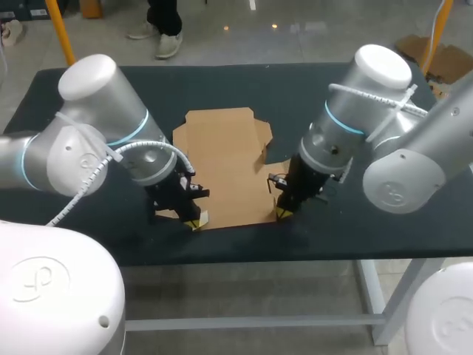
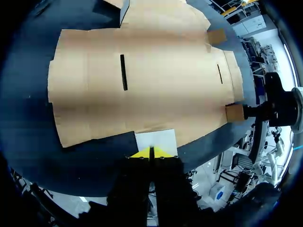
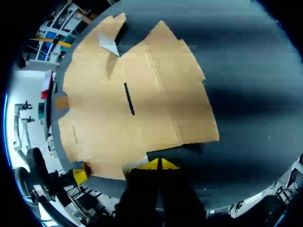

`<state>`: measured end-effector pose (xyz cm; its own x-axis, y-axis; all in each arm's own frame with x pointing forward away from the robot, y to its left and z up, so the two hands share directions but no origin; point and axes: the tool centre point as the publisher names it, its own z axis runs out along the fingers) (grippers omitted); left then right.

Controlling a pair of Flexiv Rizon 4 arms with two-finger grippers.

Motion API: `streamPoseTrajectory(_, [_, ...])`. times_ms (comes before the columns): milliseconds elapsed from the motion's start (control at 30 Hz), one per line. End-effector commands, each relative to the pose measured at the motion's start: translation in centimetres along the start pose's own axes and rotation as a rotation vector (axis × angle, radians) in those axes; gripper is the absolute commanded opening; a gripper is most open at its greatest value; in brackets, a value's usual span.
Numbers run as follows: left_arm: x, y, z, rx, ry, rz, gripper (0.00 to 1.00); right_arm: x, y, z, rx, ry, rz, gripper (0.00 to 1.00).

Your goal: Assemble the packaging by folding the flat box into shape, placing the metal phone stand inside, and closing the box properly

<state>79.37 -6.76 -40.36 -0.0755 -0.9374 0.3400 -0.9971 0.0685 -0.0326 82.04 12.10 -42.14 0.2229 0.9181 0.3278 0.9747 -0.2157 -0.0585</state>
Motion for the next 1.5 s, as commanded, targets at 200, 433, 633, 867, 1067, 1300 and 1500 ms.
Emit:
streamPoseTrajectory(200, [0.4,-0.1,0.4,0.001,-0.018,-0.006,0.00,-0.4,-0.4,-0.8,-0.002,0.027,-0.012,0.00])
streamPoseTrajectory(433, [0.4,-0.4,0.4,-0.003,-0.020,-0.010,0.00,-0.3,-0.4,-1.0,-0.024,0.035,-0.013,0.00])
streamPoseTrajectory(633, [0.4,-0.5,0.5,-0.005,-0.020,-0.011,0.00,-0.1,-0.5,-1.3,-0.043,0.047,-0.021,0.00])
streamPoseTrajectory(867, [0.4,-0.6,0.4,-0.004,-0.023,-0.008,0.00,0.6,-0.3,-0.9,-0.046,0.047,-0.036,0.00])
streamPoseTrajectory(1067, [0.5,-0.6,0.3,-0.002,-0.028,-0.005,0.00,1.0,-0.4,-0.9,-0.061,0.046,-0.052,0.00])
streamPoseTrajectory(1300, [0.5,-0.6,0.3,-0.003,-0.029,-0.002,0.00,1.5,-0.6,-0.8,-0.073,0.046,-0.080,0.00])
streamPoseTrajectory(1500, [0.5,-0.7,0.4,-0.004,-0.029,-0.006,0.00,1.4,-0.5,-0.6,-0.072,0.052,-0.093,0.00])
